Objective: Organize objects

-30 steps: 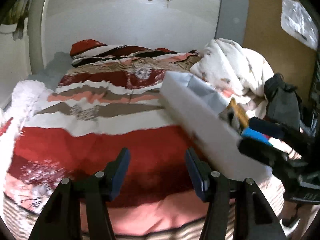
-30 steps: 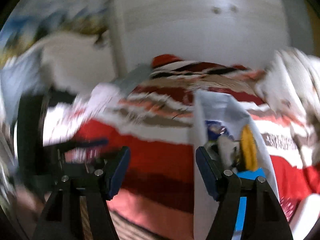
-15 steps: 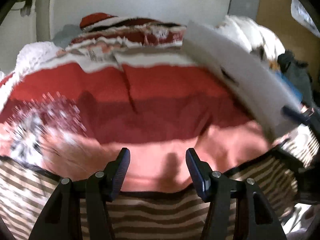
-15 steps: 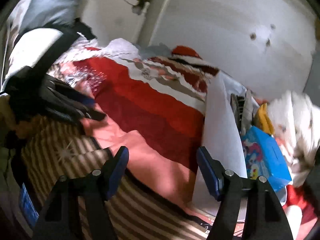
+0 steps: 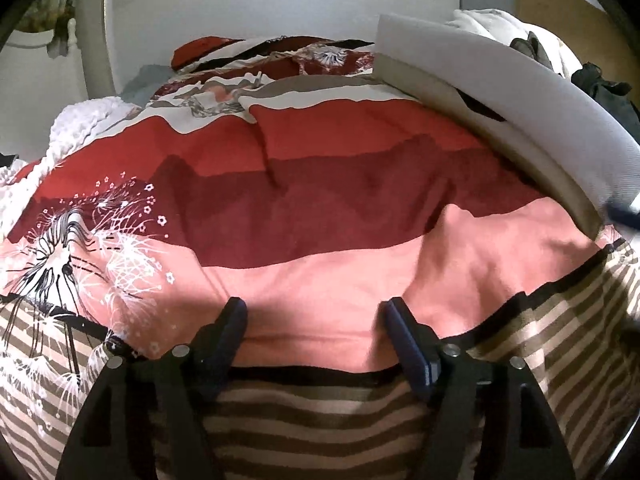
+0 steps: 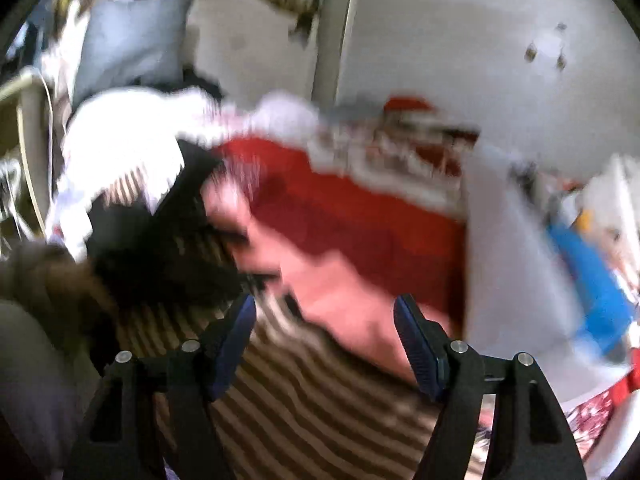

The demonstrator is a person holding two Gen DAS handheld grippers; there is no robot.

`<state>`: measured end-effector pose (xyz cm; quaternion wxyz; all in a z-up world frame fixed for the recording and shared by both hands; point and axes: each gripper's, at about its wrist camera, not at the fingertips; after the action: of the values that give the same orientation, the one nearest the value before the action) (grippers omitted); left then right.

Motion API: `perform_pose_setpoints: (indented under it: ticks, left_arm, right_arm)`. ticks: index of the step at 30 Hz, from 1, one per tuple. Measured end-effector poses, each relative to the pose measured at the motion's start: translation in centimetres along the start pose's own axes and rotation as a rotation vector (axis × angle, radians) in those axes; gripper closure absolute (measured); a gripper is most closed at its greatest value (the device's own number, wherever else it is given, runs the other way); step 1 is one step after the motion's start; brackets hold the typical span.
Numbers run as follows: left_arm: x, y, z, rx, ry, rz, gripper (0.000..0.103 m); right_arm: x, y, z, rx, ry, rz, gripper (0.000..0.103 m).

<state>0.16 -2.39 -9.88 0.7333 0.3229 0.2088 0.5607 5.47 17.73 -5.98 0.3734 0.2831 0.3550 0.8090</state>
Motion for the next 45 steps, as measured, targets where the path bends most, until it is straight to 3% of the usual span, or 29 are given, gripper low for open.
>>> perform_pose_setpoints:
  ticks: [2, 3, 6, 11, 17, 22, 45]
  left_arm:
    - [-0.2, -0.1, 0.0, 0.006, -0.004, 0.011, 0.029]
    - [-0.3, -0.2, 0.0, 0.004, -0.007, 0.016, 0.028]
    - [-0.3, -0.2, -0.1, 0.007, -0.003, 0.015, 0.027]
    - [-0.1, -0.3, 0.0, 0.006, 0.008, 0.009, 0.027]
    - [0.0, -0.4, 0.1, 0.01, 0.018, 0.007, 0.026]
    - [0.1, -0.5, 0.0, 0.008, 0.031, 0.0, 0.025]
    - [0.0, -0.7, -0.1, 0.02, 0.026, 0.012, 0.024]
  right_arm:
    - [1.3, -2.3, -4.5, -0.137, -0.039, -0.044, 0.026]
    - [2.5, -2.7, -5.0, -0.141, 0.027, -0.115, 0.026]
    - [3.6, -2.4, -4.6, -0.124, 0.121, -0.173, 0.021]
    - [2.4, -2.6, -4.7, -0.122, 0.073, -0.132, 0.021]
    - [3.6, -1.9, -4.6, -0.131, 0.088, -0.169, 0.019]
    - [1.1, -2.2, -4.8, -0.13, -0.039, -0.044, 0.019]
    - [1.4, -2.0, -4.7, -0.133, -0.028, -0.058, 0.018]
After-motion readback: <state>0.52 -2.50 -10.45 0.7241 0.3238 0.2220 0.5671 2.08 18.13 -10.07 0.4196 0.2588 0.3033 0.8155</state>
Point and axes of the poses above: each gripper's, at about its wrist camera, not at the fingertips, and z roughly against the way its jaws point, x to its right, y to its top, and after that the axes turned 5 degrees about -y, right-handed
